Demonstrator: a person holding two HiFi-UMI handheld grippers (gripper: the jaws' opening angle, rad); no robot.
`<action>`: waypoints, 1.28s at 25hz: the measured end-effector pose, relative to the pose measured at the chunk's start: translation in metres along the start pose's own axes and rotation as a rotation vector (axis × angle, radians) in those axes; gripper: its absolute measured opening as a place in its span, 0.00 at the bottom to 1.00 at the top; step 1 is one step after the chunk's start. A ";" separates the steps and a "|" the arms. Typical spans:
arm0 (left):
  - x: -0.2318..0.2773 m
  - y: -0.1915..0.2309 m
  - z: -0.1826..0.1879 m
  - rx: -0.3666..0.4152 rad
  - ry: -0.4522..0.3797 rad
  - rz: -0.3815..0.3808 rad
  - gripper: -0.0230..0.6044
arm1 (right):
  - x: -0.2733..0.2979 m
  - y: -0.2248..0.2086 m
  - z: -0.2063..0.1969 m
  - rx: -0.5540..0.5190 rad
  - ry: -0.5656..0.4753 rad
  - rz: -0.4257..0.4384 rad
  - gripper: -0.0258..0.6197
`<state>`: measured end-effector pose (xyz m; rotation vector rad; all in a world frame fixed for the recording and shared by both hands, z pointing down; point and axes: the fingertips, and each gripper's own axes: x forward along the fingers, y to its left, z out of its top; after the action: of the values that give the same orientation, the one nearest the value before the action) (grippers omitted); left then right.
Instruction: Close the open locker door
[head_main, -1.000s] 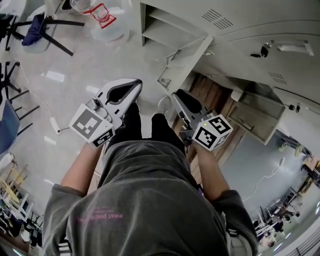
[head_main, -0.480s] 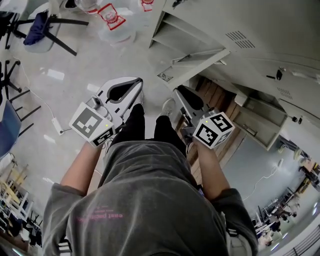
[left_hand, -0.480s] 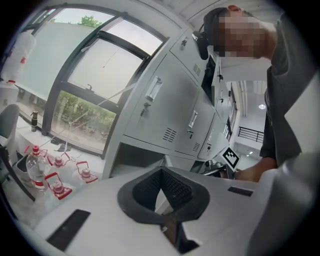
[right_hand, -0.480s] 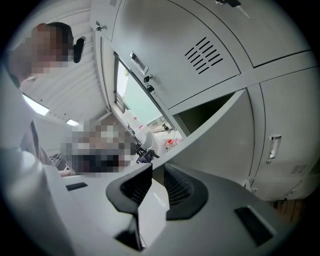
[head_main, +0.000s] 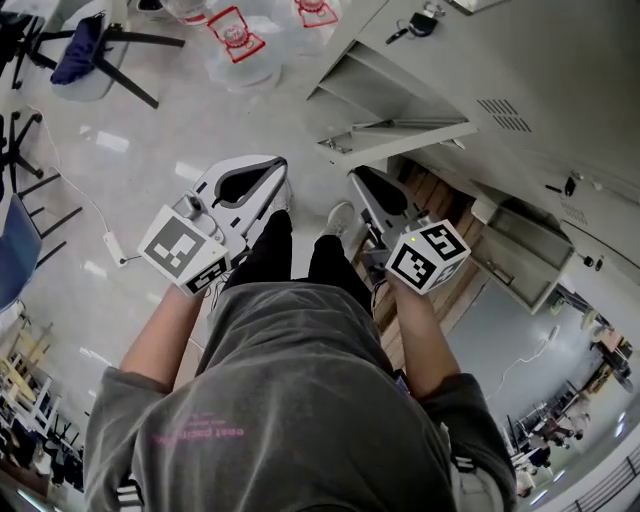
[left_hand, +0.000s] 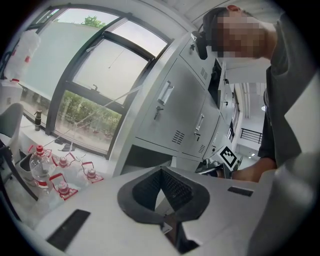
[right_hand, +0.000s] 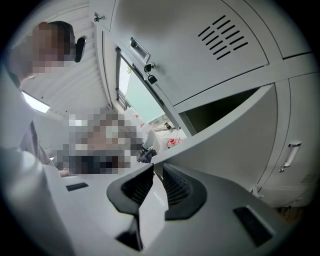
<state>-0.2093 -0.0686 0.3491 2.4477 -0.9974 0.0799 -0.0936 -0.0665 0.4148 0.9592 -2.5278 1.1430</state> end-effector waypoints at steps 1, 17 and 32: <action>0.000 0.002 0.000 -0.002 -0.001 0.002 0.05 | 0.003 0.000 0.002 -0.004 0.001 0.001 0.14; -0.006 0.031 -0.001 -0.040 -0.021 0.037 0.05 | 0.040 -0.012 0.030 -0.040 0.008 -0.022 0.10; -0.007 0.066 0.009 -0.066 -0.052 0.080 0.05 | 0.076 -0.031 0.066 -0.069 0.002 -0.049 0.10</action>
<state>-0.2596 -0.1089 0.3674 2.3606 -1.1037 0.0097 -0.1271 -0.1664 0.4211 0.9965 -2.5104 1.0347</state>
